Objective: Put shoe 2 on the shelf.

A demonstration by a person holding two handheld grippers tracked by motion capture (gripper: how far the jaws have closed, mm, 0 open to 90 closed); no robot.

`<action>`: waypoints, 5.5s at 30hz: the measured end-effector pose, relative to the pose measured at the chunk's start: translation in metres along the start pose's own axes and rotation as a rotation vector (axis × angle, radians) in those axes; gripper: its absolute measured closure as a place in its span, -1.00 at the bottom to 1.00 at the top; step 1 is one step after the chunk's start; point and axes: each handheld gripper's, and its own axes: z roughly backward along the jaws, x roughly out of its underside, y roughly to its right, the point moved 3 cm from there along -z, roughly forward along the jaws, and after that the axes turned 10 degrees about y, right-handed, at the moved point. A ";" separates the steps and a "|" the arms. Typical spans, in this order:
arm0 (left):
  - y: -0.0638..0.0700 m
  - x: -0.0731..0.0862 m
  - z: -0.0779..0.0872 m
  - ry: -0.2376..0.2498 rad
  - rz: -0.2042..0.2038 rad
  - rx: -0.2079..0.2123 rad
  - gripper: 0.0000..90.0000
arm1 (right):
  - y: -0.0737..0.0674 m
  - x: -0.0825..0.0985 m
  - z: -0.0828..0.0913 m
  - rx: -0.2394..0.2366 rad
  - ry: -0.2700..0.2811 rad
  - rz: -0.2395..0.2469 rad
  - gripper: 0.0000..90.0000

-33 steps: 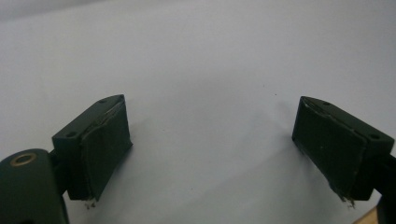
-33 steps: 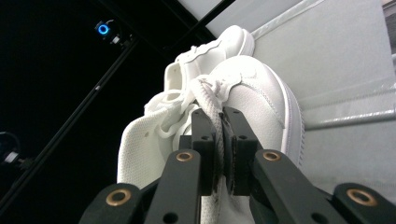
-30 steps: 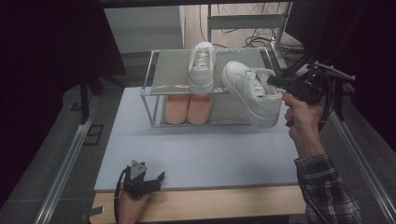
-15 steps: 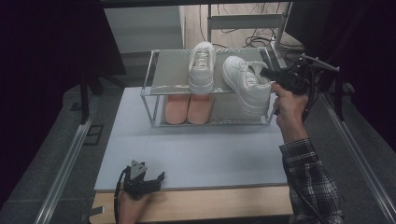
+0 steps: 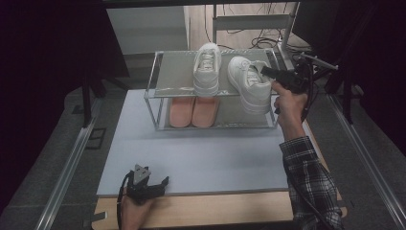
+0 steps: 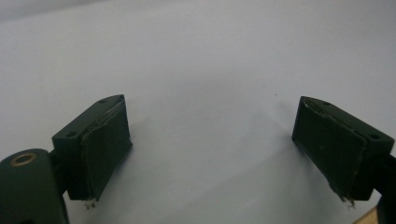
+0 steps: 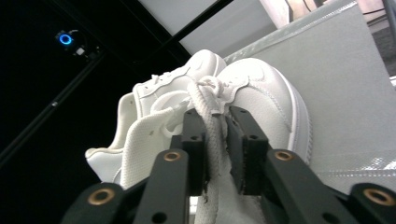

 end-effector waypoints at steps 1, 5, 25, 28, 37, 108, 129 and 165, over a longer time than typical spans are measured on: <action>0.000 0.000 0.000 0.000 0.000 0.000 -0.75 | 0.000 0.000 0.000 -0.008 0.001 -0.001 0.59; 0.000 0.000 0.000 0.000 0.000 0.000 -0.75 | -0.001 0.000 0.001 -0.040 -0.004 -0.013 0.31; 0.000 0.000 0.000 -0.004 -0.001 0.000 -0.75 | 0.001 -0.008 0.023 -0.048 0.010 0.040 0.08; 0.000 0.000 0.000 0.000 -0.001 -0.001 -0.75 | 0.000 -0.010 0.028 -0.049 0.010 0.056 0.07; 0.000 0.000 0.000 -0.001 -0.001 0.000 -0.75 | 0.007 -0.015 0.046 -0.044 0.028 0.093 0.02; 0.000 0.000 0.000 0.000 -0.001 -0.001 -0.75 | 0.014 0.073 0.090 -0.128 -0.214 0.374 0.99; 0.000 0.000 0.000 -0.002 -0.003 0.000 -0.75 | 0.014 0.073 0.076 -0.112 -0.196 0.364 0.99; 0.000 0.000 0.000 -0.002 0.000 0.000 -0.75 | -0.005 0.084 0.016 -0.081 -0.206 0.381 0.99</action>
